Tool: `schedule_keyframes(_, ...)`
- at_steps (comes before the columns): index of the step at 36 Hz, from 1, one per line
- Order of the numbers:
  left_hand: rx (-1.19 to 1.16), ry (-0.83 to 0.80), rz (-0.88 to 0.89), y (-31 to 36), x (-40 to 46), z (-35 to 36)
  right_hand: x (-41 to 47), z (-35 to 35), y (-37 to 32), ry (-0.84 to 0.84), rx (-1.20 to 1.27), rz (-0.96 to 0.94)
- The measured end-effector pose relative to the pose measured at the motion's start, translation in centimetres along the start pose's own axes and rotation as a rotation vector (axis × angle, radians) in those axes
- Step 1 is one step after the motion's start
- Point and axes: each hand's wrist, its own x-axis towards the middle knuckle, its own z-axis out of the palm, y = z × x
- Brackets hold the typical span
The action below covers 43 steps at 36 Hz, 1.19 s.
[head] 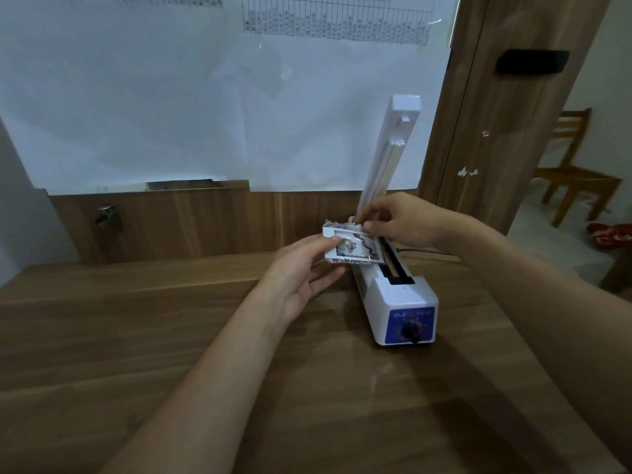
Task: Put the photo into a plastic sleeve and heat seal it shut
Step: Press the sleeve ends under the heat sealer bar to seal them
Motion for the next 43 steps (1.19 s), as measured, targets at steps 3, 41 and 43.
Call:
schedule_keyframes(3,-0.008,-0.003,-0.002,0.0,0.0,0.0,0.0,0.0,0.1,-0.015,-0.047,0.015)
schedule_keyframes(41,-0.024,-0.156,0.097,0.5,-0.7,0.3,-2.7,-2.2,-1.6,0.072,0.170,-0.021)
schedule_keyframes(43,-0.035,-0.151,0.105,0.5,-0.8,0.4,-2.8,-2.2,-2.0,0.087,0.210,-0.027)
